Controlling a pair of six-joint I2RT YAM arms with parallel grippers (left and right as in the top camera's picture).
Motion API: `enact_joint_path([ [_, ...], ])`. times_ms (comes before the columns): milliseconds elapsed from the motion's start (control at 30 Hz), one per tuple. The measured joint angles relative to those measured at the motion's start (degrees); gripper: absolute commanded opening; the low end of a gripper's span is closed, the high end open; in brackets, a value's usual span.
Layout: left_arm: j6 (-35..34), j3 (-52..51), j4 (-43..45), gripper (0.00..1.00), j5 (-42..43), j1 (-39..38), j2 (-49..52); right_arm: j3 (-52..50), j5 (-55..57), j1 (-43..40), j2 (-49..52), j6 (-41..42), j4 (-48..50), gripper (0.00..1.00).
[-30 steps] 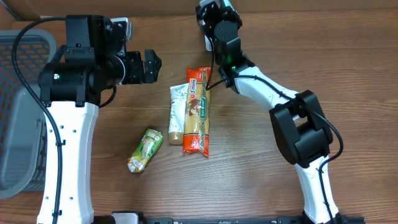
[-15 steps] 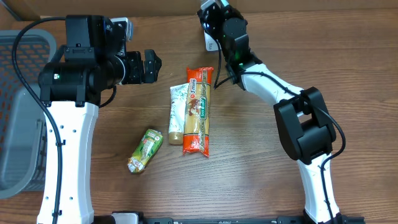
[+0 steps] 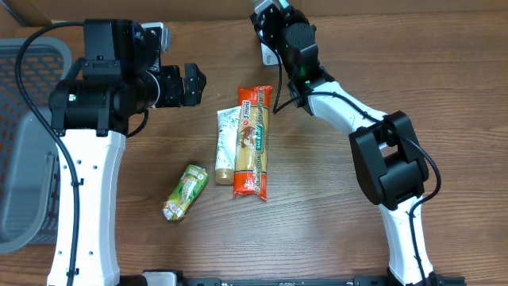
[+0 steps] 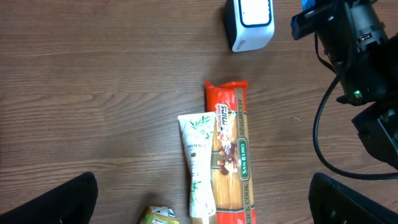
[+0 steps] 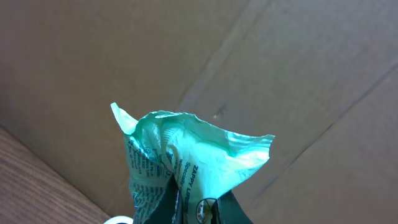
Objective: Scan the item barcode
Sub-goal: 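Lift the teal packet to the white scanner and hold it there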
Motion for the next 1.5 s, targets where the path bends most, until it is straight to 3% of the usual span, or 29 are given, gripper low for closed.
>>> enact_joint_path([
  [533, 0.0, 0.0, 0.0, 0.99, 0.0, 0.0, 0.0, 0.0, 0.5, 1.9, -1.5, -0.3, 6.9, 0.04],
  [1133, 0.0, 0.0, 0.0, 1.00, 0.0, 0.0, 0.0, 0.0, -2.1, 4.8, -4.9, -9.0, 11.5, 0.04],
  [1333, 0.0, 0.0, 0.0, 0.99, 0.0, 0.0, 0.0, 0.0, -1.3, 4.9, -5.0, -9.0, 7.2, 0.04],
  [1500, 0.0, 0.0, 0.0, 1.00, 0.0, 0.0, 0.0, 0.0, 2.4, 5.5, -5.0, -5.7, -4.0, 0.04],
])
